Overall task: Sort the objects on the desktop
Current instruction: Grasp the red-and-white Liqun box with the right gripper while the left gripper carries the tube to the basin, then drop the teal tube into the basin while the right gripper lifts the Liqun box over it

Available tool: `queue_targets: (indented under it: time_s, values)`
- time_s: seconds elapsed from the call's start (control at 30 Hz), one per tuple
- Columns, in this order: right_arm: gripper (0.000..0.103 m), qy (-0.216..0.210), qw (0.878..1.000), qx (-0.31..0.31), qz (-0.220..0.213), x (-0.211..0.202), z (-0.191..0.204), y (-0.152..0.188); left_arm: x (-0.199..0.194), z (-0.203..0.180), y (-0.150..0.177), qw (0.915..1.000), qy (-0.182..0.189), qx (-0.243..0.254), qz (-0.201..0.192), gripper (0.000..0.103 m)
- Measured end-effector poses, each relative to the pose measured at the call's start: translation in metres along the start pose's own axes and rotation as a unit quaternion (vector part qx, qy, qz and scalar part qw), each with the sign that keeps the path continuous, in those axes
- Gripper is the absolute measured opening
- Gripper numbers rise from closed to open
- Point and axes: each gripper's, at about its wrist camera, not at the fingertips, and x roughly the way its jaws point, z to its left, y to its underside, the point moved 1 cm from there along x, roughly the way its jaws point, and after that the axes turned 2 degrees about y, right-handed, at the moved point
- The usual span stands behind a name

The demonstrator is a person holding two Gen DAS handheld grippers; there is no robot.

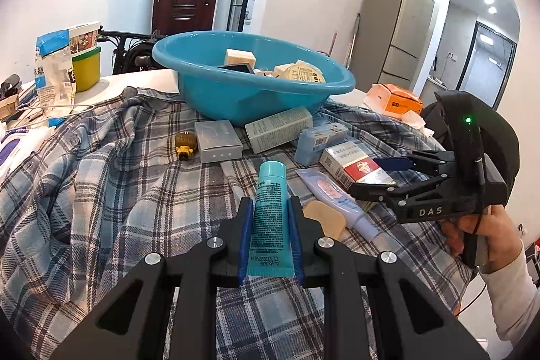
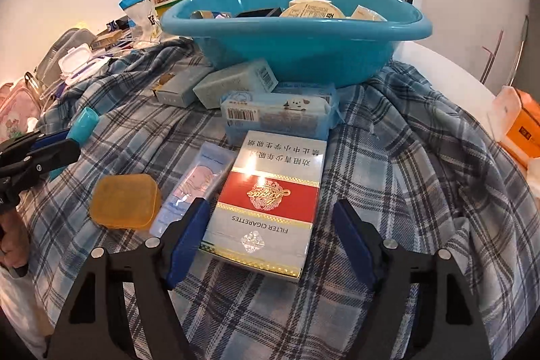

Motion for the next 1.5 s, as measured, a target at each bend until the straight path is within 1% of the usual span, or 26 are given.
queue_targets:
  time_s: [0.13, 0.17, 0.2, 0.33, 0.4, 0.53, 0.73, 0.8, 0.87, 0.97, 1.1, 1.2, 1.27, 1.33, 1.5]
  values:
    - [0.075, 0.025, 0.999, -0.022, 0.019, 0.006, 0.009, 0.000, 0.000, 0.000, 0.000, 1.0000, -0.005, -0.003, -0.002, 0.022]
    - [0.068, 0.028, 0.999, -0.026, 0.018, 0.007, 0.010, -0.001, 0.000, 0.000, 0.000, 1.0000, -0.005, -0.004, -0.003, 0.022]
    - [0.062, 0.028, 0.999, -0.028, 0.012, 0.004, 0.011, -0.001, 0.000, 0.000, 0.000, 1.0000, -0.005, -0.004, -0.004, 0.022]
    - [0.058, 0.021, 1.000, -0.009, -0.010, -0.005, 0.002, -0.001, -0.001, -0.002, -0.004, 0.9999, -0.012, -0.003, -0.006, 0.022]
    - [0.057, 0.022, 0.999, 0.003, -0.036, -0.017, -0.004, 0.001, -0.004, -0.005, -0.010, 0.9999, -0.011, 0.001, -0.011, 0.022]
    - [0.056, 0.022, 0.998, 0.022, -0.064, -0.031, -0.010, 0.004, -0.013, -0.015, -0.028, 0.9994, -0.014, 0.016, -0.027, 0.022]
    - [0.056, 0.023, 0.994, 0.042, -0.098, -0.046, -0.017, 0.005, -0.023, -0.034, -0.065, 0.9971, -0.022, 0.032, -0.065, 0.022]
    - [0.056, 0.031, 0.993, 0.041, -0.109, -0.049, -0.016, 0.005, -0.025, -0.039, -0.079, 0.9952, -0.042, 0.027, -0.084, 0.022]
    - [0.056, 0.044, 0.992, 0.039, -0.114, -0.051, -0.014, 0.005, -0.024, -0.044, -0.093, 0.9936, -0.054, 0.025, -0.096, 0.022]
    - [0.056, 0.052, 0.991, 0.039, -0.121, -0.054, -0.013, 0.005, -0.017, -0.053, -0.117, 0.9921, -0.056, 0.030, -0.108, 0.022]
    - [0.056, 0.041, 0.989, 0.056, -0.129, -0.057, -0.022, 0.006, 0.000, -0.061, -0.141, 0.9896, -0.072, 0.042, -0.117, 0.022]
    - [0.056, 0.043, 0.989, 0.056, -0.133, -0.059, -0.021, 0.007, 0.018, -0.060, -0.156, 0.9892, -0.076, 0.035, -0.120, 0.022]
    - [0.056, 0.054, 0.988, 0.048, -0.136, -0.060, -0.017, 0.007, 0.032, -0.058, -0.163, 0.9897, -0.079, 0.036, -0.114, 0.022]
    - [0.056, 0.061, 0.987, 0.039, -0.141, -0.062, -0.013, 0.008, 0.046, -0.055, -0.168, 0.9894, -0.090, 0.037, -0.108, 0.022]
    - [0.056, 0.055, 0.987, 0.037, -0.144, -0.063, -0.014, 0.007, 0.070, -0.038, -0.171, 0.9902, -0.099, 0.025, -0.096, 0.022]
